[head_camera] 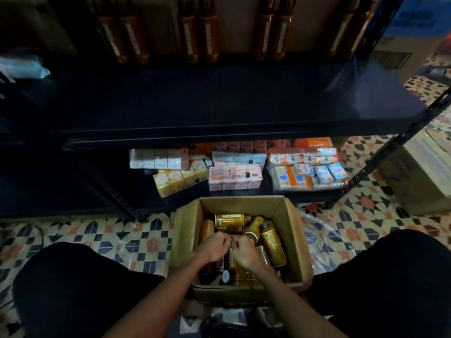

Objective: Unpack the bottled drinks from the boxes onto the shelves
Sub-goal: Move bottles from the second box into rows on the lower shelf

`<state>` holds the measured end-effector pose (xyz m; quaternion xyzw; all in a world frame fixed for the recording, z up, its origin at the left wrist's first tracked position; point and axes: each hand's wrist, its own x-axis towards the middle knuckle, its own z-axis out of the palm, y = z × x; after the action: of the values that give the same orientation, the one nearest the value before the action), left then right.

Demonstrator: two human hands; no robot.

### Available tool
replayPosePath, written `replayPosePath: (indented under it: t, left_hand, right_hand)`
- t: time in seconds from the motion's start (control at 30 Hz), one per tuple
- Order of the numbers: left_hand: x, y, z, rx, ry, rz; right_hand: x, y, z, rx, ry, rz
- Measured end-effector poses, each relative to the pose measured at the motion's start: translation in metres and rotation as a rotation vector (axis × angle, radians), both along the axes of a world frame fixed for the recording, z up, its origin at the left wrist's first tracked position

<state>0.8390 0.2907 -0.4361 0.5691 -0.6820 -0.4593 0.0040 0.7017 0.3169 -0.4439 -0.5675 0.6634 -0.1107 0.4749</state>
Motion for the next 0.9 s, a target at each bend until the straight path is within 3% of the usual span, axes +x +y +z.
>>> replayPosePath:
  t: [0.1,0.37,0.53,0.63,0.9]
  left_hand:
    - [0.0,-0.005,-0.013,0.118,-0.047,0.006]
    - [-0.018,0.007,-0.057,0.243,-0.178,-0.024]
    - [-0.029,0.022,-0.07,0.354,-0.269,-0.108]
    - [-0.031,0.022,-0.069,0.303,-0.275,-0.115]
    - [-0.041,-0.01,-0.045,0.072,-0.105,-0.027]
  right_hand:
    - [-0.011,0.001,-0.013,0.153,0.105,0.049]
    - [-0.049,0.011,-0.043,0.189,0.277,0.007]
    - [-0.068,0.003,-0.041,-0.031,0.349,-0.264]
    - [-0.078,-0.014,-0.04,-0.078,0.409,-0.272]
    - [-0.092,-0.045,-0.054,0.17,0.292,-0.165]
